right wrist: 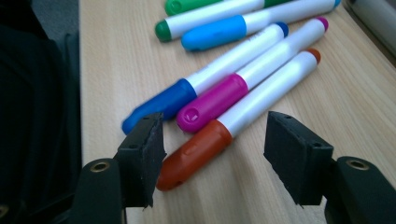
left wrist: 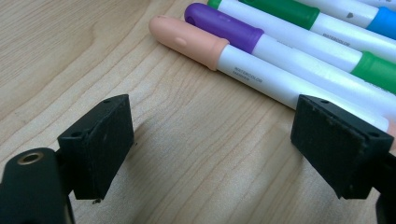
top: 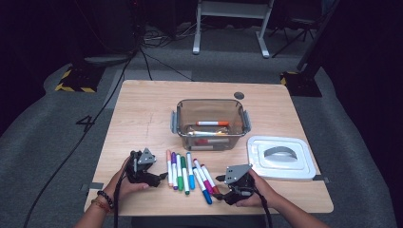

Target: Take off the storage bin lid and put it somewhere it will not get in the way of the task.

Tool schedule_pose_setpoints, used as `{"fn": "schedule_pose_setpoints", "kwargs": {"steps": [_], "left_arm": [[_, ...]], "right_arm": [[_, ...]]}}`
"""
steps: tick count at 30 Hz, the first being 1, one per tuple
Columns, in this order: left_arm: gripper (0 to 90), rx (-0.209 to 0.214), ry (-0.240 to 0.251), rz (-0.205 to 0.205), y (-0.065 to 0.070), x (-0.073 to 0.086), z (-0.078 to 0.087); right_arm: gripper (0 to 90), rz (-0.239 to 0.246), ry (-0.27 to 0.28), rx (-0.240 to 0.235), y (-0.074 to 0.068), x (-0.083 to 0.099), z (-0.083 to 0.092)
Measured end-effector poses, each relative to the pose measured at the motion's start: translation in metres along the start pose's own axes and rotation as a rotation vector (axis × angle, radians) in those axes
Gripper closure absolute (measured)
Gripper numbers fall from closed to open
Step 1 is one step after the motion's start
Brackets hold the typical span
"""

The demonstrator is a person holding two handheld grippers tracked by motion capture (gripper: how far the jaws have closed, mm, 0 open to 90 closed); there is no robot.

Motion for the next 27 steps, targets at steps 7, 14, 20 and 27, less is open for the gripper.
{"fn": "schedule_pose_setpoints", "kwargs": {"steps": [7,14,20,27], "left_arm": [[13.7,0.000,0.001,-0.002,0.000,0.000,0.000],[13.7,0.000,0.001,-0.002,0.000,0.000,0.000],[13.7,0.000,0.000,0.000,0.000,0.000,0.000],[13.7,0.000,0.001,-0.002,0.000,0.000,0.000]], "right_arm": [[44.2,-0.057,0.001,0.047,0.028,0.007,0.003],[56.9,-0.112,0.001,0.085,0.048,0.011,0.006],[72.6,-0.108,0.001,0.108,0.058,0.012,0.009],[75.1,-0.126,0.007,0.118,0.065,0.013,0.012]]}}
Point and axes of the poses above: each handheld gripper's, and its own axes: z roughly backward along the jaws, x roughly out of its underside, y roughly to its right, the point moved 6 cm from there along -z, roughly forward along the jaws, and after that the axes turned 10 degrees about -z, right-handed, at the moved point
